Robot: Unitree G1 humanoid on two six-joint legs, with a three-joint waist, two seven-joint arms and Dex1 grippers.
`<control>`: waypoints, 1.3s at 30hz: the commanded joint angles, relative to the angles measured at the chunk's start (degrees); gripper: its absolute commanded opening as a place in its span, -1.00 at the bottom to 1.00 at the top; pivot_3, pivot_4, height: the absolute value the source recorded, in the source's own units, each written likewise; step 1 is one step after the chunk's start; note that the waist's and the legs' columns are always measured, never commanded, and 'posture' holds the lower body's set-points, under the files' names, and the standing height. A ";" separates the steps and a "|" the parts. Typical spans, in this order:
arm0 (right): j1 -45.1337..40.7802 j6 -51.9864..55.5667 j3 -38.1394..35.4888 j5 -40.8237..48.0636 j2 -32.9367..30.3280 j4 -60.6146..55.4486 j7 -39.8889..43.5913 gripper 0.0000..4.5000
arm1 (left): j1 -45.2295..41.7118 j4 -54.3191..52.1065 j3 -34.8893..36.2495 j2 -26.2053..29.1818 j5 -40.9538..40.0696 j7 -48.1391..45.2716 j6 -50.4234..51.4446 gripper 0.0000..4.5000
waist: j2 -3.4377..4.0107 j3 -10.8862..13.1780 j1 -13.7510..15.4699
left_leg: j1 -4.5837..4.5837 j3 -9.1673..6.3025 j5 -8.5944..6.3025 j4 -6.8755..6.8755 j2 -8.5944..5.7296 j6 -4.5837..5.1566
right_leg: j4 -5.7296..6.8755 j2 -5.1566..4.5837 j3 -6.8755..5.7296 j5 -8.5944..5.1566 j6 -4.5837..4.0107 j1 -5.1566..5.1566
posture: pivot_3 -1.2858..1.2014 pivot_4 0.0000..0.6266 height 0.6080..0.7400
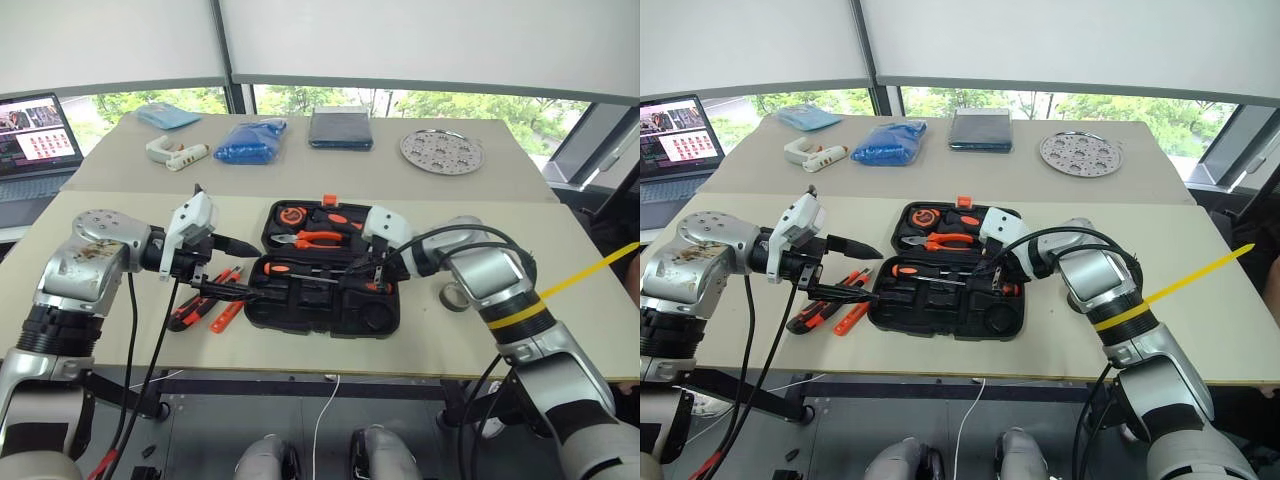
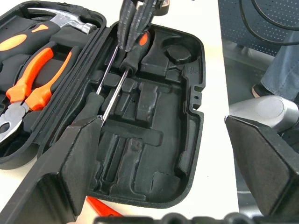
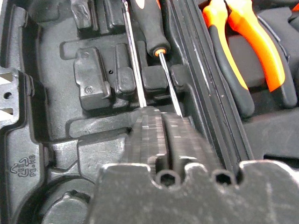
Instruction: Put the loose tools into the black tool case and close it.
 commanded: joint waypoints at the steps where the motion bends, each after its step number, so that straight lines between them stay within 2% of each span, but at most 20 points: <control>1: 0.83 -4.02 4.08 -3.80 0.41 1.48 -0.36 -0.98 | -1.64 0.30 0.64 -0.03 0.40 0.08 -1.72 1.00 | -0.01 -0.01 -0.01 | 0.02 0.00 0.00 0.00 0.01 0.00 | 0.00 0.00 0.00 0.00 0.00 0.01 | 0.03 -0.52 0.67; 9: 3.45 -5.30 5.54 -6.31 1.97 1.87 -0.87 -0.98 | -1.74 1.27 0.64 -0.41 0.92 0.13 -2.46 1.00 | -0.30 -0.22 -0.20 | 0.14 0.00 -0.01 -0.01 0.02 -0.01 | 0.07 0.00 0.01 -0.05 -0.07 0.07 | 0.03 -0.52 0.67; 13: 1.66 -5.06 1.03 -4.46 3.02 0.60 -2.45 -0.98 | -1.27 1.66 0.98 -0.29 1.05 0.89 -2.42 1.00 | -0.38 -0.28 -0.33 | 0.17 0.00 -0.01 -0.03 0.03 -0.02 | 0.07 0.00 0.01 -0.06 -0.08 0.08 | 0.03 -0.52 0.67; 16: 0.01 -1.30 -5.14 0.92 3.50 -2.93 -1.57 -0.98 | 0.42 0.79 2.30 0.40 0.60 2.34 -1.31 1.00 | -0.38 -0.27 -0.49 | 0.12 0.00 -0.01 -0.02 0.02 -0.02 | 0.08 0.00 0.02 -0.06 -0.09 0.05 | 0.03 -0.52 0.67; 19: -0.55 6.54 -11.96 9.57 2.20 -10.89 1.14 -0.64 | 4.48 -1.93 6.54 1.45 -0.95 7.04 1.72 1.00 | -0.34 -0.24 -1.01 | 0.05 -0.01 0.00 -0.04 0.02 -0.02 | 0.12 0.00 0.04 -0.05 -0.11 -0.04 | 0.03 -0.52 0.67; 24: 4.22 12.23 -18.89 21.61 -1.86 -24.79 4.91 0.12 | 16.86 -11.33 18.36 3.14 -5.97 15.12 10.49 1.00 | -0.35 -0.24 -1.18 | 0.09 -0.07 0.00 -0.22 0.03 -0.02 | 0.00 -0.02 0.05 0.00 -0.21 -0.04 | 0.03 -0.52 0.67; 28: 10.57 14.17 -21.87 27.50 -5.48 -33.60 4.98 0.75 | 33.19 -19.01 30.05 5.10 -5.42 18.87 12.15 1.00 | -0.35 -0.24 -1.03 | 0.13 -0.13 -0.04 -0.30 0.02 -0.07 | -0.11 -0.07 0.04 -0.04 -0.12 0.02 | 0.03 -0.52 0.67; 30: 13.83 14.59 -23.42 30.38 -6.81 -37.23 4.71 0.98 | 40.70 -19.47 36.33 5.99 -3.41 20.03 11.54 1.00 | -0.37 -0.23 -0.86 | 0.21 -0.14 -0.07 -0.36 0.01 -0.12 | -0.14 -0.13 0.05 -0.05 -0.12 0.05 | 0.03 -0.52 0.67; 32: 16.29 14.52 -24.45 32.45 -8.00 -39.59 4.34 0.98 | 45.45 -20.08 40.97 6.81 -3.15 20.89 12.25 1.00 | -0.38 -0.22 -0.53 | 0.20 -0.14 -0.34 -0.40 0.03 -0.60 | -0.18 -0.19 0.04 -0.05 -0.13 0.02 | 0.03 -0.52 0.67; 34: 17.29 14.36 -24.66 33.64 -8.67 -40.53 3.49 0.98 | 47.38 -22.19 42.45 7.57 -4.64 21.04 13.96 1.00 | -0.40 -0.21 0.10 | 0.21 -0.16 -0.41 -0.46 0.04 -0.72 | -0.21 -0.36 0.02 -0.06 -0.15 -0.01 | 0.03 -0.52 0.67; 36: 17.68 14.34 -24.65 34.46 -8.91 -40.87 2.21 0.98 | 47.33 -24.54 41.97 8.35 -6.46 21.49 16.20 1.00 | -0.39 -0.21 0.85 | 0.26 -0.18 -0.41 -0.48 0.04 -0.80 | -0.21 -0.55 -0.01 -0.04 -0.18 -0.01 | 0.03 -0.52 0.67; 39: 18.22 13.70 -24.25 34.95 -9.23 -41.14 0.42 0.98 | 44.52 -27.91 37.19 10.31 -6.97 24.93 20.71 1.00 | -0.38 -0.21 1.69 | 0.39 -0.26 -0.39 -0.61 0.00 -0.84 | -0.35 -0.88 -0.01 -0.06 -0.25 -0.06 | 0.03 -0.52 0.67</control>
